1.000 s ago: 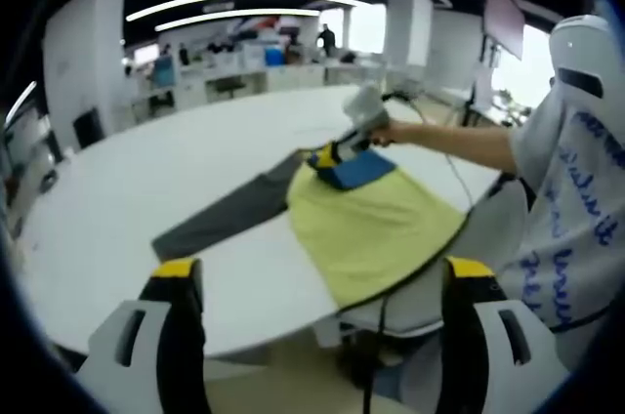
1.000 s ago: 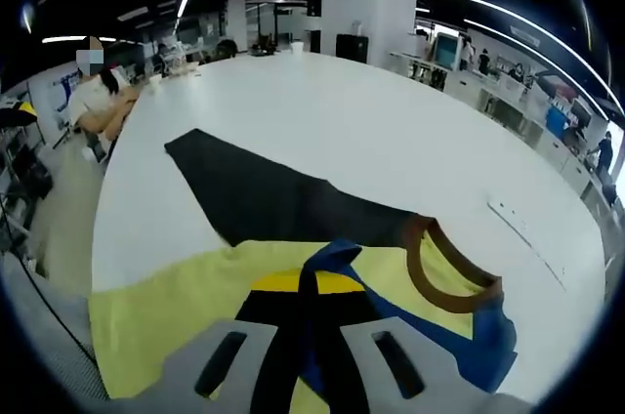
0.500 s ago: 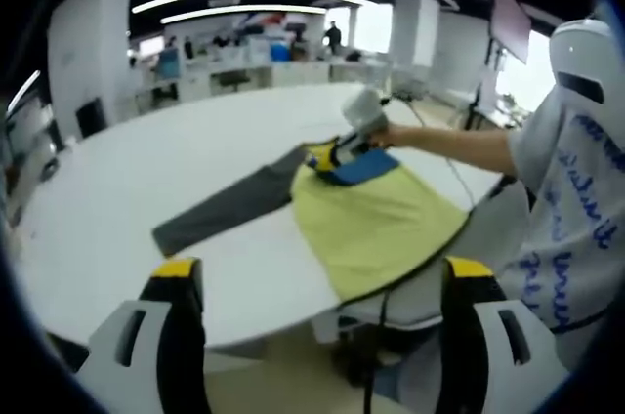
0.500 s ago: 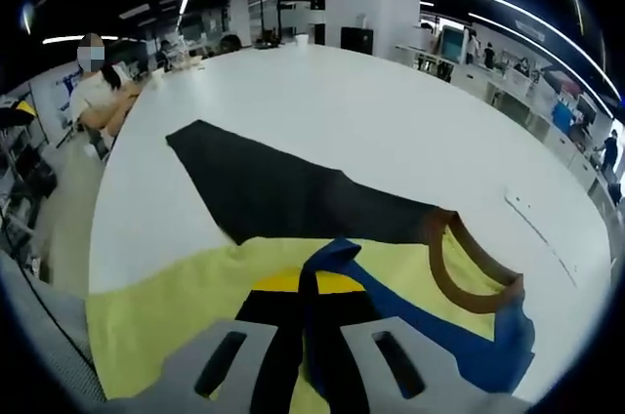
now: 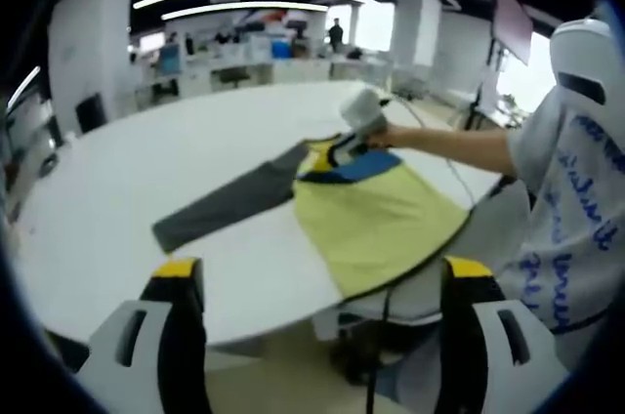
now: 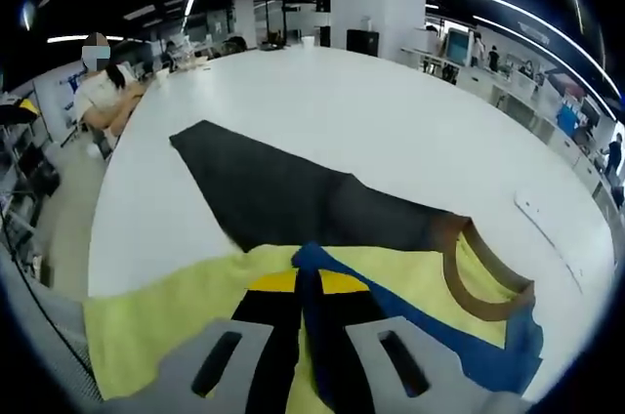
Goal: Fold the garment on the visible template until the final outline fits inside the template.
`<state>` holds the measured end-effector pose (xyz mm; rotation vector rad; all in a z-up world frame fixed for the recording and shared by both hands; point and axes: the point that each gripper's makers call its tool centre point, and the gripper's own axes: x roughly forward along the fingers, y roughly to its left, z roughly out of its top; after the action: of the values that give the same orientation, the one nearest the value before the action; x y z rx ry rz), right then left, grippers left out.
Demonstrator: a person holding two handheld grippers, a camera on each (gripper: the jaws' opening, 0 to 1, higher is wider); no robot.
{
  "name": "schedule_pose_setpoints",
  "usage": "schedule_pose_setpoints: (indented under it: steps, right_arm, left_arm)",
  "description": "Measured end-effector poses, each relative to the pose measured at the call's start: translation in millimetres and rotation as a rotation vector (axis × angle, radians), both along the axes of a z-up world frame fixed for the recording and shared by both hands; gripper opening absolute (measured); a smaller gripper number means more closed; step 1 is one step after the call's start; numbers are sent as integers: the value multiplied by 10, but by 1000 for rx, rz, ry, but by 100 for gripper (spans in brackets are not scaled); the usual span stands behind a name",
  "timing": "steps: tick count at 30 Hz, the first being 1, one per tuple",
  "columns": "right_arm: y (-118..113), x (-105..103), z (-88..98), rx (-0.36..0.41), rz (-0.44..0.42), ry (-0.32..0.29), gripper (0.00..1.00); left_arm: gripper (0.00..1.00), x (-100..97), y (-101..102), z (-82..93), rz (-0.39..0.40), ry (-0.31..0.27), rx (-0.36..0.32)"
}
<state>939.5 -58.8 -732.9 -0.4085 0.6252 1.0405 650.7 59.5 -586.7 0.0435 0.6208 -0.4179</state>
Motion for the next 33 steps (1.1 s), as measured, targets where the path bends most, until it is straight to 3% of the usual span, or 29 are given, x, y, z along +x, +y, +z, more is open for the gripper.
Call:
schedule_pose_setpoints:
  steps: [5,11,16,20,23,28,33]
  right_arm:
    - [-108,96,62,-22,-32,-60,9]
    - [-263,184,77,-14,-79,-65,9]
    - [-442,218,-81,-39,-112,-34,8]
    - [-471,133,-217,-66,-105,-14,8]
    - [-539,82,-311,-130,-84,-36,6]
    - [-460,-68,-298,-43,-85,33,6]
    - [-400,-186,-282,-29,-59,46,7]
  left_arm:
    - [96,-3,17,-10,-3,1,1]
    - [96,-3,20,-18,-10,1,-4]
    - [96,-6,40,-16,-8,0,-8]
    - [96,-2,55,-15,-9,2,-2]
    - [96,1,68,-2,-8,0,2]
    - [95,-3,89,-34,-8,12,9]
    - [95,20,69,-40,-13,13,6]
